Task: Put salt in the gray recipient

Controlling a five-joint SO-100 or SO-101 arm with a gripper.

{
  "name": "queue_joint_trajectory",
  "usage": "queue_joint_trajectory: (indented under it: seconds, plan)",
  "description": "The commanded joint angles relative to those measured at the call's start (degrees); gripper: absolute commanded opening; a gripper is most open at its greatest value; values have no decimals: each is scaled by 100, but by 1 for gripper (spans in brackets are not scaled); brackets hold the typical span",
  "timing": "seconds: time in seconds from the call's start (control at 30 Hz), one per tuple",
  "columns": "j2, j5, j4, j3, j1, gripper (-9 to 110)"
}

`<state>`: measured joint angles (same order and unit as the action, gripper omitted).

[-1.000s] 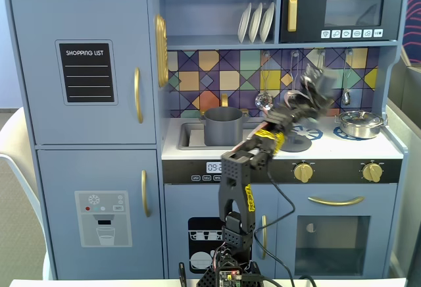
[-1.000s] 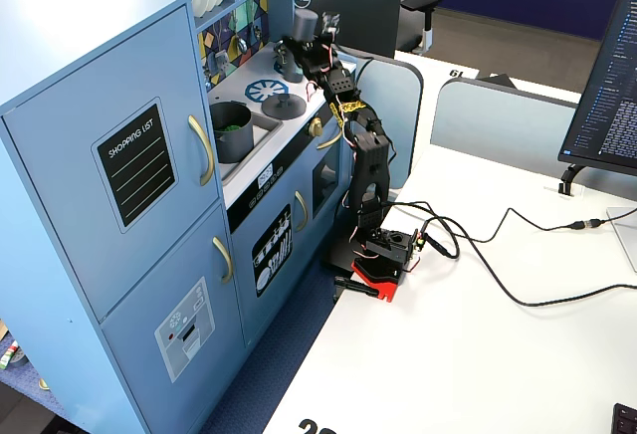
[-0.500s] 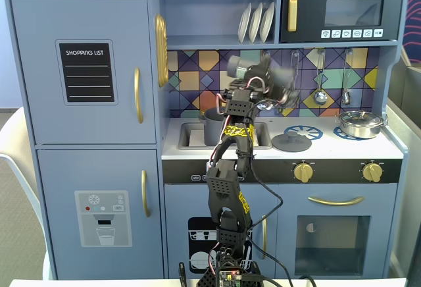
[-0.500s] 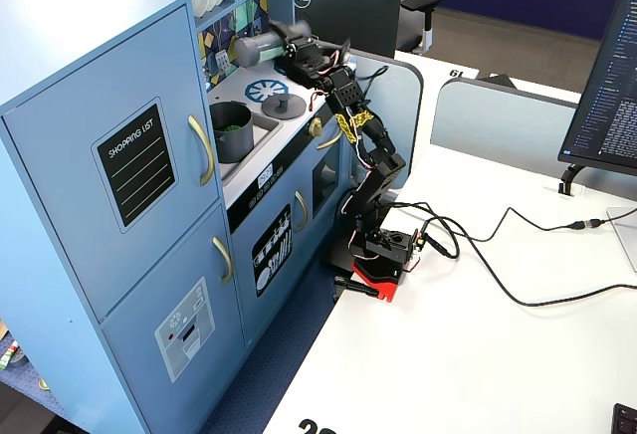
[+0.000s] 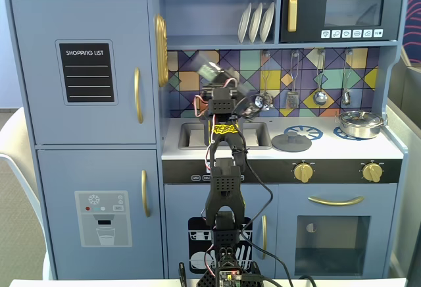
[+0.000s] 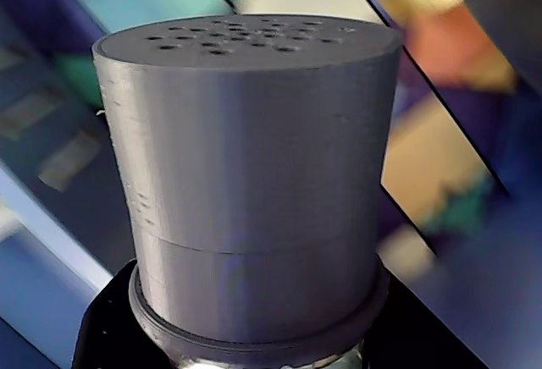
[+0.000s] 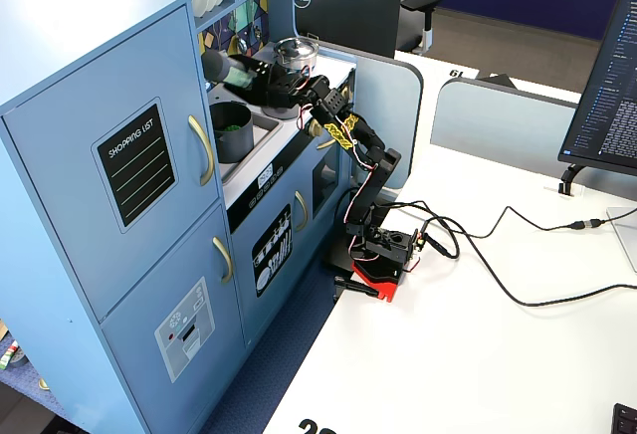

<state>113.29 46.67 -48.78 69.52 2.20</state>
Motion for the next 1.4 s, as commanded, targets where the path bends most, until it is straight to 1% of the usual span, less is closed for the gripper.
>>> queue_joint_trajectory:
  seconds: [0.0,0.17,0.27,0.43,0.47,0.53,0.57,0.6,0.67,0.7,0.73,0.8,0.87,0.93,1.0,1.07,1.13,1.27,1.37]
  plan:
    - [-35,404,492,-483,-387,0]
    - [-185,861,1266,-475,-580,0]
    - [-325,967,1274,-519,-615,0]
    - [-1046,1477,-712,-1705,-510,0]
    - [-1195,1538,-993,-1907,-510,0]
    - [-1266,1644,-1020,-1890,-510,0]
    - [-1213,1652,-809,-1731,-519,0]
    - [-1055,1635,-352,-1389,-519,0]
    - [-598,1292,1099,-466,-563,0]
    - [-483,1090,1635,-229,-598,0]
    - [-483,993,1802,-255,-624,0]
    - [-738,1055,1362,-782,-589,0]
    - [-1107,1239,334,-1547,-475,0]
    - [-1327,1389,-510,-1951,-396,0]
    - [-1327,1485,-888,-1863,-352,0]
    - [-1248,1512,-923,-1652,-316,0]
    - [-1063,1433,-475,-1301,-316,0]
    - [-510,870,1661,-193,-475,0]
    - [-580,686,2083,-308,-510,0]
